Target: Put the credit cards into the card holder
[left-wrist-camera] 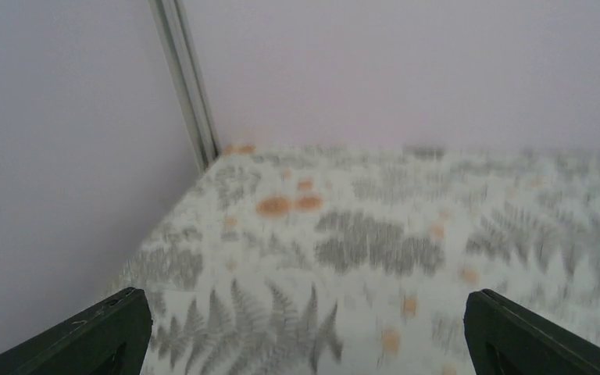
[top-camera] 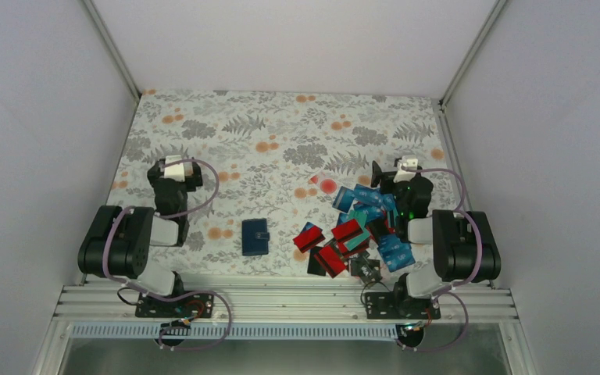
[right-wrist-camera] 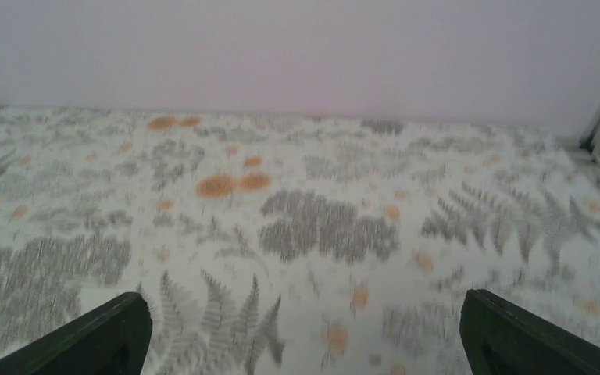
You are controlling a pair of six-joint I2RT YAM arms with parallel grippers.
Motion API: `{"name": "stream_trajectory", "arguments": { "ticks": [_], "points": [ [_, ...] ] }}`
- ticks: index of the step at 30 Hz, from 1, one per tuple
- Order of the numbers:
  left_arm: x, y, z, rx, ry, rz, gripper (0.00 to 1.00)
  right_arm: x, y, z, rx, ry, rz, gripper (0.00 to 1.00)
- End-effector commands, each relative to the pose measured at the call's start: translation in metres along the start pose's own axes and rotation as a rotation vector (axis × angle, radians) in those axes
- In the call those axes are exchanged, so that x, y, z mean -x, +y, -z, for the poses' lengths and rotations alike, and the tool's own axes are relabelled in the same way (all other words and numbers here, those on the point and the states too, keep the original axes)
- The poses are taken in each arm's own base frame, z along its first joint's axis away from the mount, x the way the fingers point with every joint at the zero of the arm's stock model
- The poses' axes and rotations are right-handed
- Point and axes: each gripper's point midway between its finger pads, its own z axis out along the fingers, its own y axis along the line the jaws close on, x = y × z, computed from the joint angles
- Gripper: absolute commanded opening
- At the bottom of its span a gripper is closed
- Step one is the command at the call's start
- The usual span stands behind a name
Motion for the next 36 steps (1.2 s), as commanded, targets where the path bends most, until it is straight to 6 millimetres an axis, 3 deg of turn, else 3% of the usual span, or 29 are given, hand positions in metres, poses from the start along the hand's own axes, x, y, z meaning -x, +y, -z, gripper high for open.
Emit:
{"name": "stream_trajectory", "arguments": {
  "ticks": [1, 4, 10, 13, 16, 21, 25, 28, 32, 36],
  "points": [
    [0.044, 0.008, -0.009, 0.056, 0.039, 0.118, 1.00, 0.048, 0.002, -0.018, 0.019, 0.016, 0.024, 1.00],
    [0.064, 0.005, -0.014, 0.050, 0.150, 0.219, 1.00, 0.080, 0.006, -0.021, 0.034, 0.029, -0.028, 1.00],
    [0.065, 0.002, -0.004, 0.092, 0.457, 0.298, 1.00, 0.161, 0.030, 0.005, 0.144, -0.035, -0.152, 1.00],
    [0.068, -0.014, 0.012, -0.003, 0.533, 0.353, 1.00, 0.171, 0.007, 0.008, 0.009, 0.038, -0.348, 1.00],
    [0.059, -0.039, 0.033, -0.158, 0.645, 0.368, 1.00, 0.162, 0.008, 0.003, 0.028, 0.156, -0.413, 1.00],
    [0.018, -0.079, 0.092, -0.376, 0.865, 0.375, 0.99, 0.139, 0.044, 0.012, 0.189, 0.315, -0.484, 1.00],
    [-0.011, -0.096, 0.136, -0.471, 0.981, 0.367, 0.91, 0.116, 0.081, 0.025, 0.303, 0.433, -0.538, 1.00],
    [-0.031, -0.111, 0.167, -0.543, 1.060, 0.391, 0.85, 0.094, 0.122, 0.036, 0.393, 0.528, -0.562, 1.00],
    [-0.056, -0.121, 0.198, -0.560, 1.158, 0.408, 0.69, 0.059, 0.174, 0.057, 0.467, 0.650, -0.527, 1.00],
    [-0.075, -0.132, 0.220, -0.594, 1.200, 0.422, 0.62, 0.024, 0.205, 0.076, 0.497, 0.749, -0.496, 1.00]
  ]
}}
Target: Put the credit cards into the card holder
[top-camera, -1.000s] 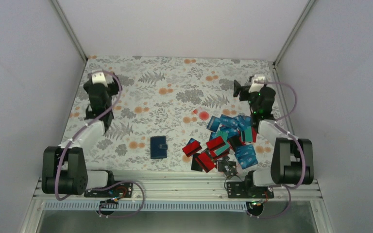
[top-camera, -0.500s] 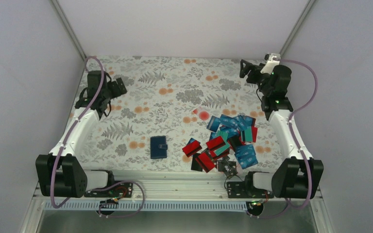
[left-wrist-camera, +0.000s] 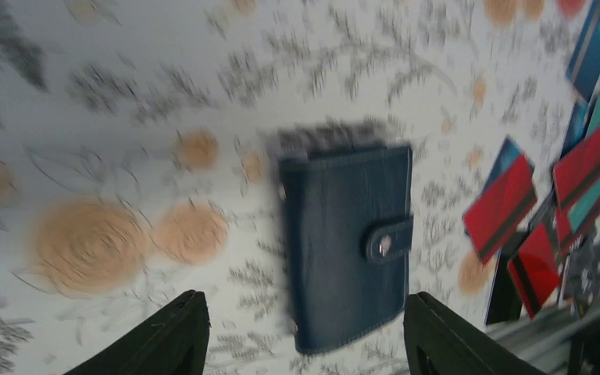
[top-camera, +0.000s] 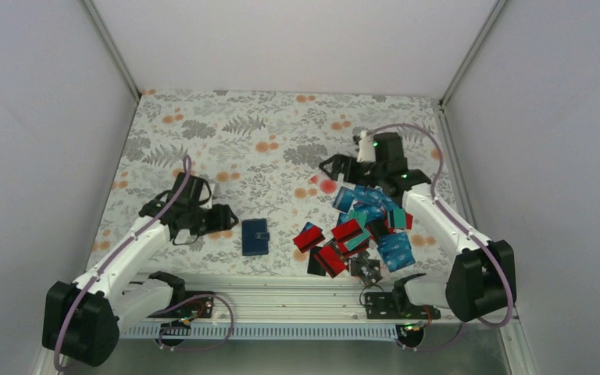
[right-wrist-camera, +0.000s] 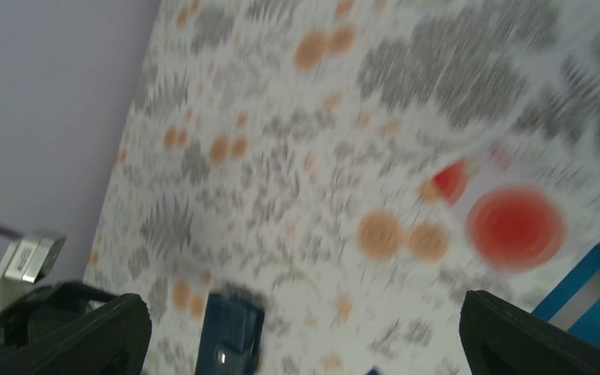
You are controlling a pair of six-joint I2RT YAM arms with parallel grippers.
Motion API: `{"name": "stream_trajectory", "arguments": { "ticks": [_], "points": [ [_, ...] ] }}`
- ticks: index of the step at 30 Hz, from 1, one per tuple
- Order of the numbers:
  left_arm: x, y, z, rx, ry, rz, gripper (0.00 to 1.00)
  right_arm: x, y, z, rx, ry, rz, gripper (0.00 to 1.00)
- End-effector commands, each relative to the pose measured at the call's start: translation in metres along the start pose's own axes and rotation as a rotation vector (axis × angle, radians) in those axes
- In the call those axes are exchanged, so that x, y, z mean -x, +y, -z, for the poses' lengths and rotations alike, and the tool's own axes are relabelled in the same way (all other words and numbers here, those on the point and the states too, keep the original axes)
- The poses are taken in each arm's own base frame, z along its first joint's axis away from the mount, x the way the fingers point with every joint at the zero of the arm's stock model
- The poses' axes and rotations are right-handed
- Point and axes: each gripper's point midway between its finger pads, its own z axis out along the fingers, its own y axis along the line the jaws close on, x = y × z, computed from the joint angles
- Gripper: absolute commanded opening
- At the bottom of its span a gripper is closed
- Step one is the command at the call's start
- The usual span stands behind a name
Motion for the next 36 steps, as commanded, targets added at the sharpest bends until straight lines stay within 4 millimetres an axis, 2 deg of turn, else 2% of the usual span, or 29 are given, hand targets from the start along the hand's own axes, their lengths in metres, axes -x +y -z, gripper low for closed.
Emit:
{"name": "stream_trajectory", "arguments": {
  "ticks": [1, 4, 8, 16, 19, 23, 26, 30, 33, 36],
  "points": [
    [-0.030, -0.008, -0.012, -0.062, 0.067, 0.054, 0.57, -0.051, 0.013, -0.013, 0.000, 0.122, -0.023, 0.99],
    [-0.041, -0.010, -0.024, -0.078, 0.098, 0.051, 0.45, -0.075, 0.023, -0.027, -0.004, 0.190, 0.003, 0.98],
    [-0.045, -0.017, -0.033, -0.092, 0.107, 0.051, 0.43, -0.098, 0.039, -0.040, 0.000, 0.263, 0.044, 0.95],
    [-0.053, -0.006, -0.056, -0.051, 0.123, 0.075, 0.35, -0.127, 0.058, -0.063, -0.008, 0.342, 0.103, 0.91],
    [-0.054, 0.000, -0.061, -0.023, 0.122, 0.080, 0.31, -0.135, 0.061, -0.070, -0.015, 0.364, 0.118, 0.91],
    [-0.056, 0.006, -0.068, -0.008, 0.118, 0.084, 0.26, -0.143, 0.066, -0.077, -0.006, 0.388, 0.130, 0.85],
    [-0.058, 0.008, -0.074, -0.014, 0.117, 0.083, 0.18, -0.151, 0.071, -0.085, 0.002, 0.414, 0.140, 0.81],
    [-0.059, 0.007, -0.078, -0.022, 0.104, 0.079, 0.08, -0.166, 0.076, -0.097, -0.007, 0.462, 0.156, 0.78],
    [-0.057, 0.005, -0.078, -0.033, 0.086, 0.075, 0.04, -0.177, 0.078, -0.106, -0.055, 0.493, 0.172, 0.77],
    [-0.057, 0.002, -0.079, -0.047, 0.080, 0.071, 0.02, -0.197, 0.071, -0.123, -0.135, 0.546, 0.192, 0.75]
  ]
}}
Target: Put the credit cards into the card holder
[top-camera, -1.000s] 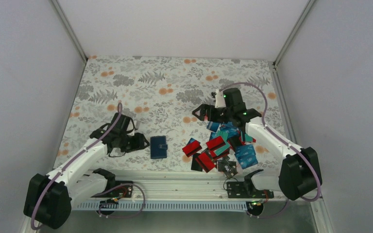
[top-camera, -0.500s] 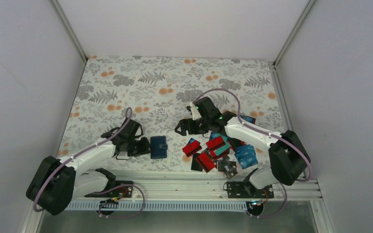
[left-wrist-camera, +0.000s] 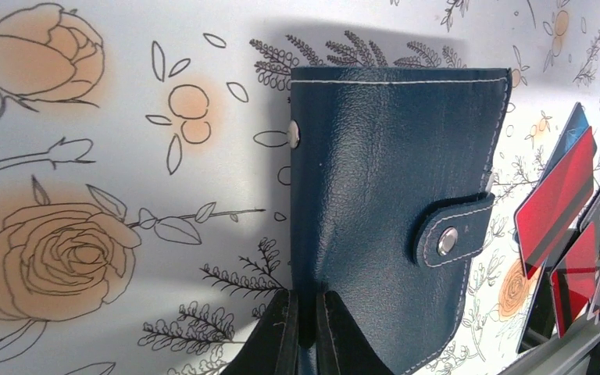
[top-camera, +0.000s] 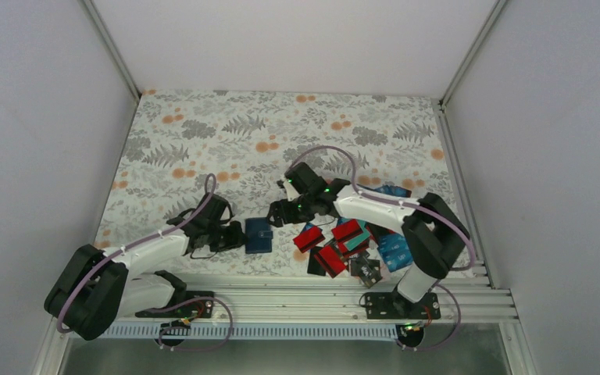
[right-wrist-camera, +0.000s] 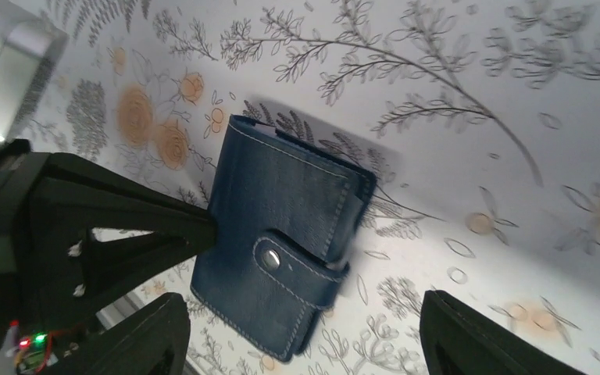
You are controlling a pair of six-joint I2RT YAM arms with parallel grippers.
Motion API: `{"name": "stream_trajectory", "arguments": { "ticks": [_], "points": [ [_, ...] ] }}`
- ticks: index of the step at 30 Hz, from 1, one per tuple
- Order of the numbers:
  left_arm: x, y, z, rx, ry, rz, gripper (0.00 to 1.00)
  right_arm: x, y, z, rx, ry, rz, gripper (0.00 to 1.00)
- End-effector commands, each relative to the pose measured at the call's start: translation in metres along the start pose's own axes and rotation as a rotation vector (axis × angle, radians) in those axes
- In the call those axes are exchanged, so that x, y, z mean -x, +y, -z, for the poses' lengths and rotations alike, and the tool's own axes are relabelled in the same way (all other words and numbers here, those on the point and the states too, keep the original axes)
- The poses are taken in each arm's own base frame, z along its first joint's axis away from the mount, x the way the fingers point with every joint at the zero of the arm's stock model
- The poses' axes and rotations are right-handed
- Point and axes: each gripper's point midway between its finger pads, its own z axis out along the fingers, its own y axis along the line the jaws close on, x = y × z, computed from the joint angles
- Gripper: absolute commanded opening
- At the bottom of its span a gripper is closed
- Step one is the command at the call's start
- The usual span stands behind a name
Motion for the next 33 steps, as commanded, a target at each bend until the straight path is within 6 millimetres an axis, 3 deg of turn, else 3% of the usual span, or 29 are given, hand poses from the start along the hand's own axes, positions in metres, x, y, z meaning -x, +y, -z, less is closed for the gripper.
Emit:
{"name": "stream_trajectory", "arguments": {
  "ticks": [1, 8, 12, 19, 33],
  "points": [
    [-0.001, 0.003, -0.004, 0.009, -0.021, 0.001, 0.02, -0.007, 0.007, -0.025, -0.095, 0.052, 0.012, 0.74],
    [0.005, -0.010, 0.005, -0.004, -0.058, -0.009, 0.02, -0.023, 0.015, -0.049, -0.171, 0.113, 0.018, 0.68],
    [0.008, -0.016, 0.012, 0.000, -0.080, -0.023, 0.02, -0.026, 0.007, -0.053, -0.231, 0.111, 0.008, 0.62],
    [0.014, -0.032, 0.019, 0.014, -0.106, -0.060, 0.02, -0.026, 0.007, -0.056, -0.264, 0.111, 0.015, 0.64],
    [0.012, -0.044, 0.026, 0.097, -0.122, -0.126, 0.02, -0.019, -0.029, -0.054, -0.465, 0.068, 0.025, 0.64]
  ]
}}
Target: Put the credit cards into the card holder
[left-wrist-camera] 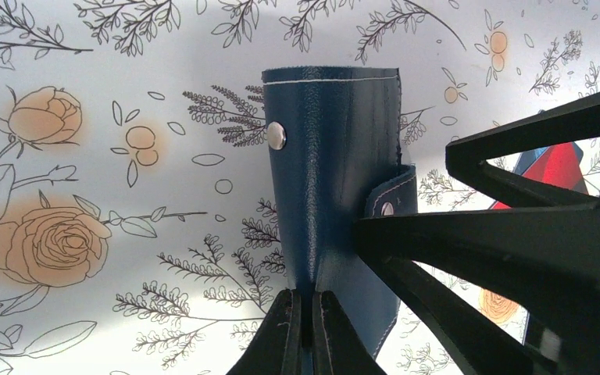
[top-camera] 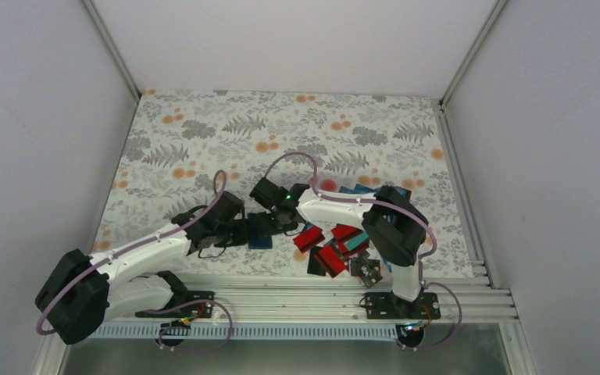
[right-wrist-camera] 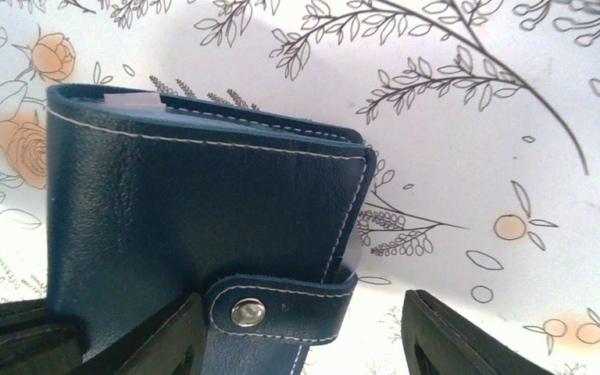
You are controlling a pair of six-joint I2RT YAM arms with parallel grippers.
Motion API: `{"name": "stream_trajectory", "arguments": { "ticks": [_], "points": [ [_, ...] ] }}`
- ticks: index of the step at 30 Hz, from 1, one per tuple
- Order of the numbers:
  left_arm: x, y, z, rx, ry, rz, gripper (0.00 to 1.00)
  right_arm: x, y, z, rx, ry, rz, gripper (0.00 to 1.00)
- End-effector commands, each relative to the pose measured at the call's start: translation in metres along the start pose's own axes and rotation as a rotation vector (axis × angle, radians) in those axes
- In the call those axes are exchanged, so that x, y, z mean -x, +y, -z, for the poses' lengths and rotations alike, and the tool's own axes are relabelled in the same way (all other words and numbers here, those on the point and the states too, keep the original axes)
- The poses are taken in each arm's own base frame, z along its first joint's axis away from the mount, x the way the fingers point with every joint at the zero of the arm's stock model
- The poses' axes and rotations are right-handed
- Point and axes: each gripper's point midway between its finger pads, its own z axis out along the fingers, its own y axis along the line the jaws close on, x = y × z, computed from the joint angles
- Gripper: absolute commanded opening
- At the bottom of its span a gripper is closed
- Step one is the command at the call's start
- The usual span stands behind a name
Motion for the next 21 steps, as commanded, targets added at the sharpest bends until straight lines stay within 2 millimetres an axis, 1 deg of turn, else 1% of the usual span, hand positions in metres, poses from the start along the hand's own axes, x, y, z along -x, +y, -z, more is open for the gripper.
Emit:
{"name": "stream_trajectory", "arguments": {
  "ticks": [1, 10, 16, 21],
  "points": [
    [0.009, -0.013, 0.008, -0.008, -0.031, -0.010, 0.02, -0.001, -0.029, -0.007, -0.171, -0.019, -0.004, 0.63],
    [0.009, -0.005, 0.008, 0.052, -0.038, -0.006, 0.02, 0.001, -0.045, 0.010, -0.245, -0.053, -0.007, 0.63],
    [0.008, 0.000, 0.008, 0.072, -0.041, -0.004, 0.02, -0.003, -0.070, 0.019, -0.291, -0.059, -0.038, 0.63],
    [0.008, 0.001, 0.004, 0.079, -0.037, -0.002, 0.02, -0.004, -0.087, 0.033, -0.310, -0.080, -0.063, 0.63]
  ]
}}
